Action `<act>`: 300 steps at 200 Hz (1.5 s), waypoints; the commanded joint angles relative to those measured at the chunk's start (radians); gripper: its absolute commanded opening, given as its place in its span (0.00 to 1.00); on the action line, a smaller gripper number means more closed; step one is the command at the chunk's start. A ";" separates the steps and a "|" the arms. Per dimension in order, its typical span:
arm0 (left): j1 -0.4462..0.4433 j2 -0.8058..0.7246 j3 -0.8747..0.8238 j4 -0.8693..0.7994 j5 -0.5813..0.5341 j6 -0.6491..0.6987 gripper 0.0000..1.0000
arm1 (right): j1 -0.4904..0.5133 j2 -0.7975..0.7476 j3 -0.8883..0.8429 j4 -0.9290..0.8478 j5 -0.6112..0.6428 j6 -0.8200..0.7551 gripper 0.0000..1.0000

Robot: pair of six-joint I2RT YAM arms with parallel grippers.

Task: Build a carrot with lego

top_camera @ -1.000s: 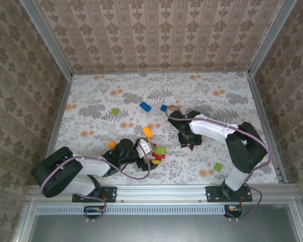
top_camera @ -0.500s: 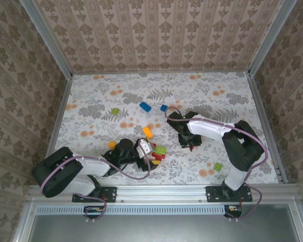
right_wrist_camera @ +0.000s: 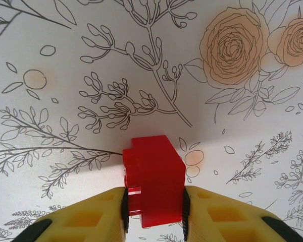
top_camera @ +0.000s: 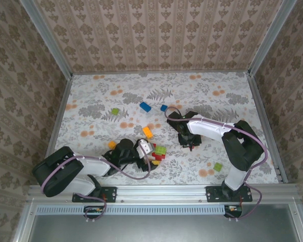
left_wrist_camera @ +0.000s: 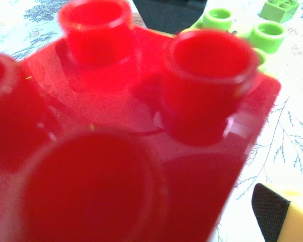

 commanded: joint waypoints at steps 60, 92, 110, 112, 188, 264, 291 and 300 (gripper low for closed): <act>0.002 0.016 0.024 0.012 0.020 0.011 0.98 | 0.009 0.043 0.024 -0.014 0.021 0.011 0.38; 0.004 0.021 0.025 0.012 0.022 0.013 0.98 | 0.009 0.034 0.021 -0.019 0.026 0.010 0.36; 0.002 0.021 0.026 0.011 0.023 0.012 0.98 | 0.009 0.029 0.022 -0.026 0.029 0.010 0.34; 0.002 0.021 0.027 0.012 0.021 0.013 0.98 | 0.009 0.029 0.022 -0.025 0.030 0.010 0.34; 0.002 0.029 0.034 0.006 0.022 0.013 0.98 | -0.014 -0.098 -0.008 0.033 -0.134 -0.022 0.34; 0.002 0.026 0.032 0.006 0.019 0.013 0.98 | -0.129 -0.132 -0.167 0.273 -0.506 -0.040 0.33; 0.002 0.026 0.032 0.004 0.019 0.012 0.98 | -0.177 -0.131 -0.228 0.341 -0.577 -0.043 0.32; 0.001 0.025 0.031 0.003 0.019 0.012 0.98 | -0.192 -0.136 -0.246 0.355 -0.593 -0.044 0.32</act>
